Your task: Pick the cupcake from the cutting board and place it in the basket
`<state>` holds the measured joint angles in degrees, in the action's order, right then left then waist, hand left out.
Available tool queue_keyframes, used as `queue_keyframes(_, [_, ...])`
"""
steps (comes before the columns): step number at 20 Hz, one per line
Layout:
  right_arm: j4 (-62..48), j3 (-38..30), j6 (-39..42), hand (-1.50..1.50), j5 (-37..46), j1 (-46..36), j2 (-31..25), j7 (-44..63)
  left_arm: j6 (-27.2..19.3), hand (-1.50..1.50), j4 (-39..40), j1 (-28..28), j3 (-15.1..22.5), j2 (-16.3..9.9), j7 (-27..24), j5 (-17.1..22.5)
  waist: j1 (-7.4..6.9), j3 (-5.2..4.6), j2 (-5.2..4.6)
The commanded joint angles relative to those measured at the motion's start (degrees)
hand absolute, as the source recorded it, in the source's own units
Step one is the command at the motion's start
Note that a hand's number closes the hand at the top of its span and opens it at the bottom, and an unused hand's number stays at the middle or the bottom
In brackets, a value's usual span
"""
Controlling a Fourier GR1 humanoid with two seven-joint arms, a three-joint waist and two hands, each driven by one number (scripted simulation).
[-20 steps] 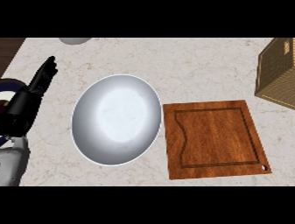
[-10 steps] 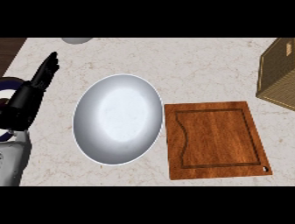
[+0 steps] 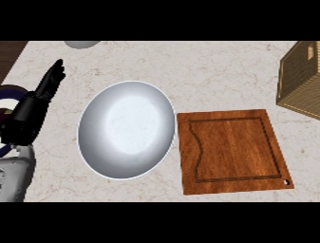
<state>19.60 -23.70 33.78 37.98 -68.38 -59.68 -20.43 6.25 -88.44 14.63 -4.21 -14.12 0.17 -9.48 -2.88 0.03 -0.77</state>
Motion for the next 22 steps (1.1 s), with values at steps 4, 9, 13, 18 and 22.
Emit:
queue_keyframes(4, [-2.46,4.88,-0.98,1.50,5.00,-1.17,2.97,3.57,1.49,0.00,-1.52,-1.03,-1.56,-1.30,-0.02,1.47,-0.07,0.04,-0.14])
queue_keyframes(9, [0.44,11.62,-6.32,1.50,11.96,2.42,2.91,-0.53,1.26,0.00,2.44,1.56,-1.78,-1.02,-0.82,1.07,0.93,0.04,-0.32])
queue_keyframes(13, [-0.32,14.35,-8.61,1.50,15.60,-0.15,2.84,-0.11,0.12,0.00,-0.59,0.40,0.38,0.22,-0.05,-0.90,-0.10,0.07,-0.33])
queue_keyframes(18, [-4.55,14.26,-1.72,-1.50,15.47,-1.23,1.81,-5.22,-0.03,0.00,1.86,-0.63,0.02,0.87,-2.16,-0.95,0.63,0.04,-0.19])
queue_keyframes(22, [-6.23,13.28,-0.41,-1.50,14.71,-1.80,4.04,-4.88,0.89,0.00,-0.25,-0.61,-1.14,0.06,-1.17,0.41,0.72,0.04,-0.04])
